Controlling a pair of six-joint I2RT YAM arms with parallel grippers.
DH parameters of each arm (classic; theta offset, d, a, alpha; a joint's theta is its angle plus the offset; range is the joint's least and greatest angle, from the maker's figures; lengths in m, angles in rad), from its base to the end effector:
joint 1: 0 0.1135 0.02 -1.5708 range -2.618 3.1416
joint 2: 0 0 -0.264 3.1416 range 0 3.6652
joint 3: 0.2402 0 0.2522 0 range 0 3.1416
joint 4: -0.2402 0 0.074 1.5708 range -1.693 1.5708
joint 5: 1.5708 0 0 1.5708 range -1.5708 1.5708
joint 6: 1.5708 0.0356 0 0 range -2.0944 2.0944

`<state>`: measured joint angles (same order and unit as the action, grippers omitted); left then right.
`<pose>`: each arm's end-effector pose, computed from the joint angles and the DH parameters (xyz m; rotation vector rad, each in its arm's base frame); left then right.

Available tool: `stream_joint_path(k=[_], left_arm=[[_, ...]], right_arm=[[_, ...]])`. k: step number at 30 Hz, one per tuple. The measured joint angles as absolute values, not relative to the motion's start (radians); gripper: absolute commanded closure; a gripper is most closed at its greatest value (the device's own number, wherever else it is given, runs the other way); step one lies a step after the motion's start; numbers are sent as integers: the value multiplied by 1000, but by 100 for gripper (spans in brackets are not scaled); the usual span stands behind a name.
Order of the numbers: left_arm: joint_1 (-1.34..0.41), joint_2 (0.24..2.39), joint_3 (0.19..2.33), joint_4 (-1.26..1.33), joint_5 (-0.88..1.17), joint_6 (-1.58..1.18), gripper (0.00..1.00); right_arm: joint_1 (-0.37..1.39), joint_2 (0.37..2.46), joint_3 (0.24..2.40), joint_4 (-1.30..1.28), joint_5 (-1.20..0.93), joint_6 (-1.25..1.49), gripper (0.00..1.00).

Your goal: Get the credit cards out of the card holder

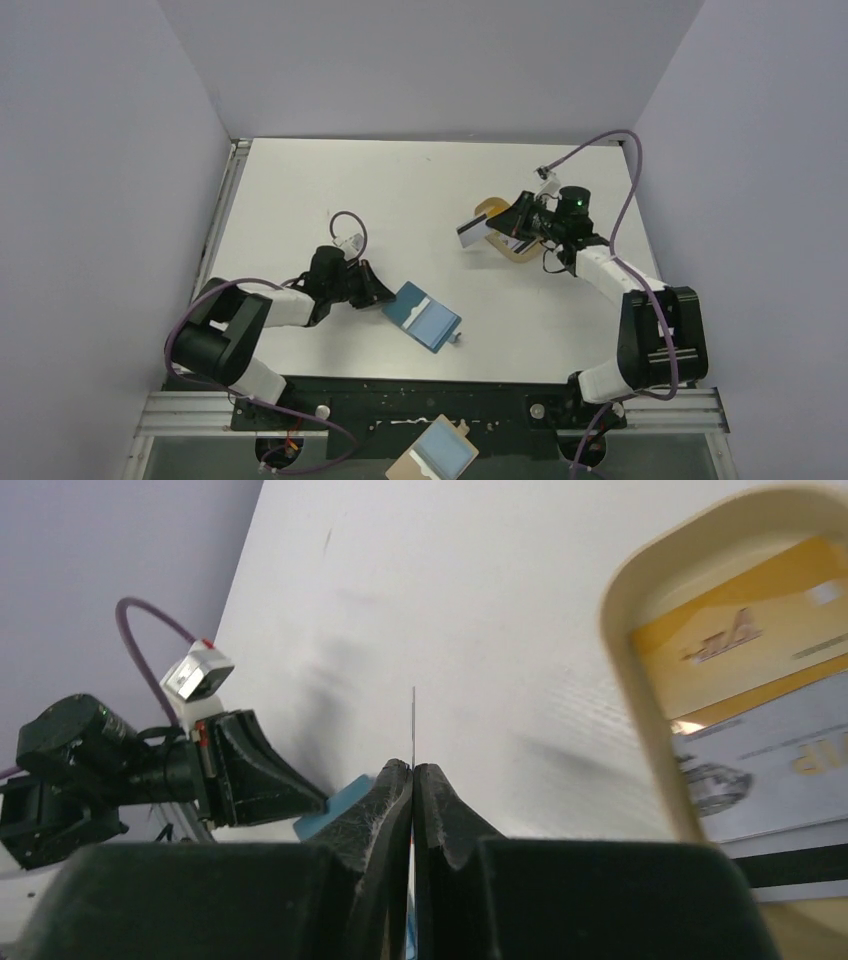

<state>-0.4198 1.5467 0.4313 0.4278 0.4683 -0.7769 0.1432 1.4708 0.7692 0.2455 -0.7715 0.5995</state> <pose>0.2281 -0.1194 0.1167 -0.1616 2.4353 -1.1238 0.3021 0.0686 0.2201 -0.0417 2.1099 1.2368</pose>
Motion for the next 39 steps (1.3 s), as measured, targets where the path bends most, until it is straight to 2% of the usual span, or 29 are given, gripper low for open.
stream_joint_path(k=[9,19,37,39], left_arm=[[-416,1505,431,398,477,-761,100],[-406,1477,482,294,508,-719,100],[-405,1474,511,251,532,-719,100],[-405,1468,510,242,530,-719,100]], right_arm=[[-37,1517,937,63,-768,442,100],[-197,1519,949,-34,-795,353,100],[-207,1668,995,-153,-767,240,100],[-193,1669,1004,-168,-750,231,94]])
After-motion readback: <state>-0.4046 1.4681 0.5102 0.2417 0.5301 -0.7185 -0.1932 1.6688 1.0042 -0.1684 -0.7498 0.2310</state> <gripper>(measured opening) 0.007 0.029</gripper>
